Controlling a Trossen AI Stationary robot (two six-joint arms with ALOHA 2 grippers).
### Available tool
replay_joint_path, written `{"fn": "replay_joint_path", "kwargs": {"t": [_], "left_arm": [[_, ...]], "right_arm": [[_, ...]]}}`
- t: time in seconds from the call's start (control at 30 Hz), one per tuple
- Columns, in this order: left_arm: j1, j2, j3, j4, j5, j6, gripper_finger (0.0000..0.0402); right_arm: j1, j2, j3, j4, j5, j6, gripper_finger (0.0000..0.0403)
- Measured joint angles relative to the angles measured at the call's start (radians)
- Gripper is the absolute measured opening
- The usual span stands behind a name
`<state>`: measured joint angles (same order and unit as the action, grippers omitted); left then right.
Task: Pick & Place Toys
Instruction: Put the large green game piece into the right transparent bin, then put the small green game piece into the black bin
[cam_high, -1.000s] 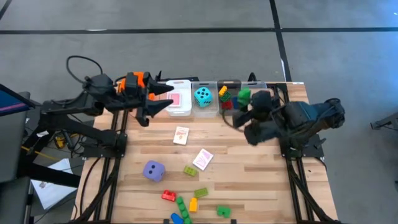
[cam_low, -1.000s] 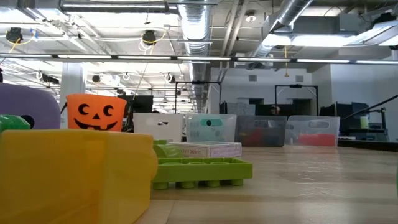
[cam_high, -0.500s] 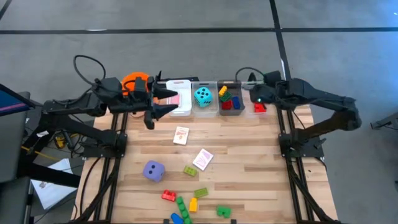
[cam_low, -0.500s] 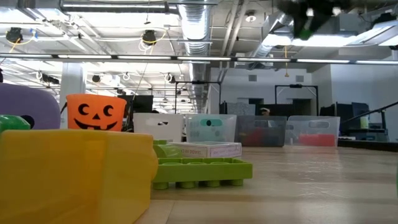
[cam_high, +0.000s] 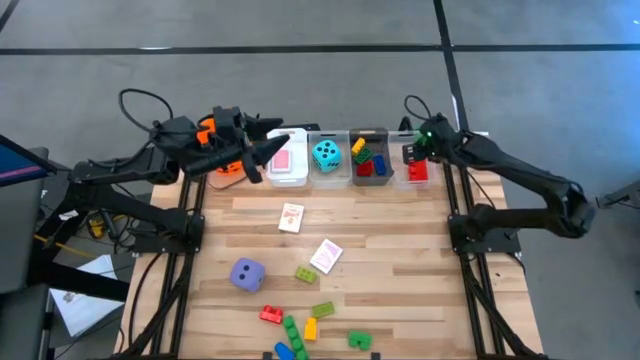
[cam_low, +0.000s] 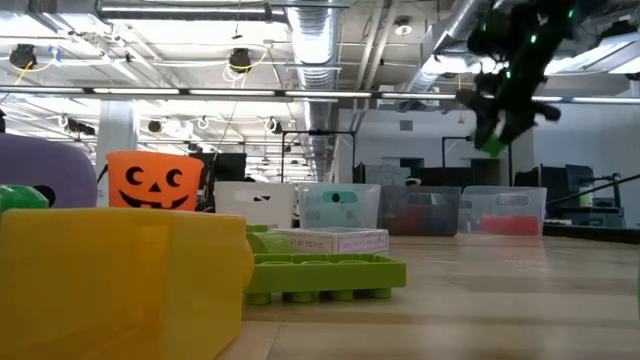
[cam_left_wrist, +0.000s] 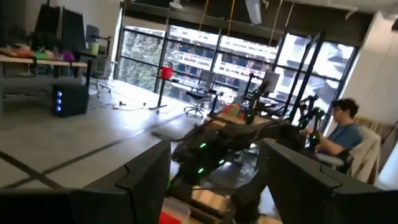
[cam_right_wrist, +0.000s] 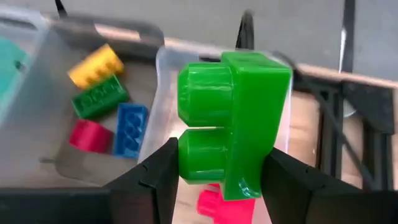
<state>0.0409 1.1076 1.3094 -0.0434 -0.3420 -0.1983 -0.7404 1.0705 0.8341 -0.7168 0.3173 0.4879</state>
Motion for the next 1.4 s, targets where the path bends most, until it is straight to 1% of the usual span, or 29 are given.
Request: {"fn": "replay_joint_path", "kwargs": {"t": [0.13,0.3,0.4,0.47,0.53,0.6,0.67,0.7,0.77,0.87,0.93,1.03,1.17,1.3,1.4], "left_arm": [[-0.001,0.004,0.0,0.01,0.001,-0.085,0.0237],[-0.007,0.011,0.0,0.009,0.002,-0.244,0.0237],[-0.008,0.018,0.0,0.004,0.008,-0.28,0.0237],[-0.008,0.021,0.0,0.007,0.036,-0.283,0.0237],[-0.008,0.022,0.0,0.0,0.09,-0.283,0.0237],[-0.009,0.023,0.0,-0.015,0.173,-0.283,0.0237],[-0.021,0.023,0.0,-0.048,0.251,-0.284,0.0237],[-0.028,0.023,0.0,-0.067,0.273,-0.284,0.0237],[-0.05,0.023,0.0,-0.115,0.288,-0.282,0.0237],[-0.086,0.023,0.0,-0.203,0.289,-0.279,0.0237],[-0.11,0.029,0.0,-0.271,0.288,-0.251,0.0237],[-0.158,0.047,-0.001,-0.377,0.288,-0.183,0.0237],[-0.224,0.088,-0.05,-0.425,0.288,-0.078,0.0237],[-0.279,0.143,-0.141,-0.422,0.289,0.011,0.0237],[-0.297,0.194,-0.225,-0.42,0.313,0.041,0.0237]], "right_arm": [[-0.088,0.064,-0.011,0.052,-0.129,-0.076,0.0198],[-0.142,0.128,-0.011,0.11,-0.275,-0.1,0.0239],[-0.145,0.14,-0.011,0.125,-0.293,-0.107,0.0258],[-0.141,0.137,-0.01,0.132,-0.293,-0.112,0.0264],[-0.127,0.116,-0.01,0.128,-0.295,-0.116,0.0267],[-0.088,0.076,-0.009,0.13,-0.309,-0.13,0.0268],[-0.022,0.024,-0.009,0.129,-0.317,-0.128,0.0268],[0.019,-0.008,-0.009,0.131,-0.317,-0.117,0.0269],[0.119,-0.068,-0.009,0.156,-0.315,-0.075,0.0269],[0.299,-0.141,-0.009,0.229,-0.267,0.018,0.0269],[0.432,-0.171,-0.008,0.287,-0.204,0.079,0.0269],[0.625,-0.181,-0.008,0.354,-0.062,0.184,0.0269],[0.851,-0.151,-0.008,0.402,0.106,0.323,0.0269],[1.024,-0.085,-0.008,0.448,0.232,0.426,0.0269],[1.117,-0.033,-0.008,0.482,0.328,0.485,0.0269]]}}
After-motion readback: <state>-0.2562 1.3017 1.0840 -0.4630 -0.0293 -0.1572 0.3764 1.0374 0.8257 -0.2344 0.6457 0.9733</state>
